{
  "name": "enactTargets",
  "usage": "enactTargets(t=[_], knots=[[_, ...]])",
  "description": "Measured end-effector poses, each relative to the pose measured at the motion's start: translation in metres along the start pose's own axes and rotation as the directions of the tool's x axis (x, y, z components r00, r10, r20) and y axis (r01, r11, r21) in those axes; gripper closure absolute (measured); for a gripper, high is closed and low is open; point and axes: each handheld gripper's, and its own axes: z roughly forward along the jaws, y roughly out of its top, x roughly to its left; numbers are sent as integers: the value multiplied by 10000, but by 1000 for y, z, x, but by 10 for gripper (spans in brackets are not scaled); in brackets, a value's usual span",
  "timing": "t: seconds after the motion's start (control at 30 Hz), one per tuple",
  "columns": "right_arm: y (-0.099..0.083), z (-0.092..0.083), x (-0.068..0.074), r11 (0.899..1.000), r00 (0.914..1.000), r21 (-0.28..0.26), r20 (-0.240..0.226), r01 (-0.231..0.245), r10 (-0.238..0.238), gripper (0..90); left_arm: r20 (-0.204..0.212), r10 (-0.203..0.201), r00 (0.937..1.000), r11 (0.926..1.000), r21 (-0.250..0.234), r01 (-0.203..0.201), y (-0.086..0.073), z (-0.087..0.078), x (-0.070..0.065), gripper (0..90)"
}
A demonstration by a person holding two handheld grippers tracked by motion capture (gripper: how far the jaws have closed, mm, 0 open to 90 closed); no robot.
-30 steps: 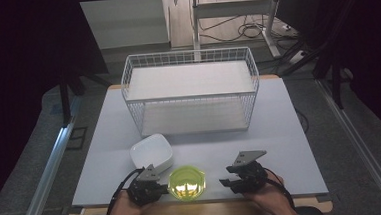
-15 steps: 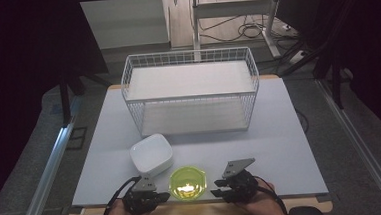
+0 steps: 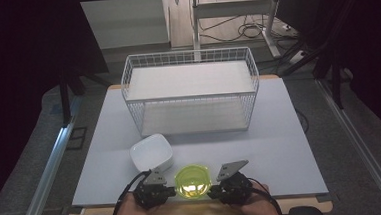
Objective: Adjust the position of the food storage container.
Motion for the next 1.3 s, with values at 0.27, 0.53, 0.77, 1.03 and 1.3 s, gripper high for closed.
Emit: enactTargets(t=[0.27, 0.53, 0.77, 1.03, 1.3], knots=[[0, 1, -2, 10000, 10000, -67, 5, -15, 15, 769, -120, 57, 9999, 10000, -40, -58, 17, 14, 4, 893], [-4, -6, -15, 9989, 9979, -172, 472, -435, 443, 780, -224, -226, 9995, 9995, -204, 221, 21, 15, 13, 893], [-4, -8, -24, 9971, 9952, -402, 698, -653, 680, 785, -428, -235, 9988, 9994, -252, 224, 28, 21, 14, 891], [-3, -7, -25, 9965, 9946, -449, 726, -704, 735, 784, -584, -340, 9977, 9983, -493, 311, 38, 28, 20, 888], [-5, -12, -26, 9957, 9935, -469, 765, -803, 838, 785, -642, -345, 9973, 9979, -571, 308, 52, 42, 21, 889]])
